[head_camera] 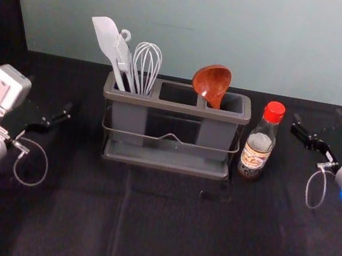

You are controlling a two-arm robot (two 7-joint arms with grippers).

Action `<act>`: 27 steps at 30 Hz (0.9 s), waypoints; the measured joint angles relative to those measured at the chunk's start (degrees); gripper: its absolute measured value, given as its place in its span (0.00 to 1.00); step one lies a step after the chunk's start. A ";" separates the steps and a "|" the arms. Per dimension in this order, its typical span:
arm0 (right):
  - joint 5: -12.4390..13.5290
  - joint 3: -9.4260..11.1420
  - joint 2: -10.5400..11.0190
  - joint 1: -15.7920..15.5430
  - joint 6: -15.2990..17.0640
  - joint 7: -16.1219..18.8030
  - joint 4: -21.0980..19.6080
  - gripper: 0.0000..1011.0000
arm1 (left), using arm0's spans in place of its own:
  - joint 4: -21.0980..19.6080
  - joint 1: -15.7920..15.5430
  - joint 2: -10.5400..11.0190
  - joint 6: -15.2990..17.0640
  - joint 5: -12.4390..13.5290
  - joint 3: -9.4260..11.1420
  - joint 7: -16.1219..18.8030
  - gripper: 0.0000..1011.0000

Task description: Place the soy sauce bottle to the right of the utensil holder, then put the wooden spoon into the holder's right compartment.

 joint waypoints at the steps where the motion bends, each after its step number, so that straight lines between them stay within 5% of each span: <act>1: 0.00 0.00 0.00 0.00 0.00 0.01 0.00 0.99 | 0.00 0.00 0.00 0.00 0.00 0.00 0.00 0.99; 27: 0.15 0.02 -0.03 0.00 -0.01 0.12 0.00 0.99 | 0.00 0.00 0.00 0.00 0.00 0.00 0.00 0.99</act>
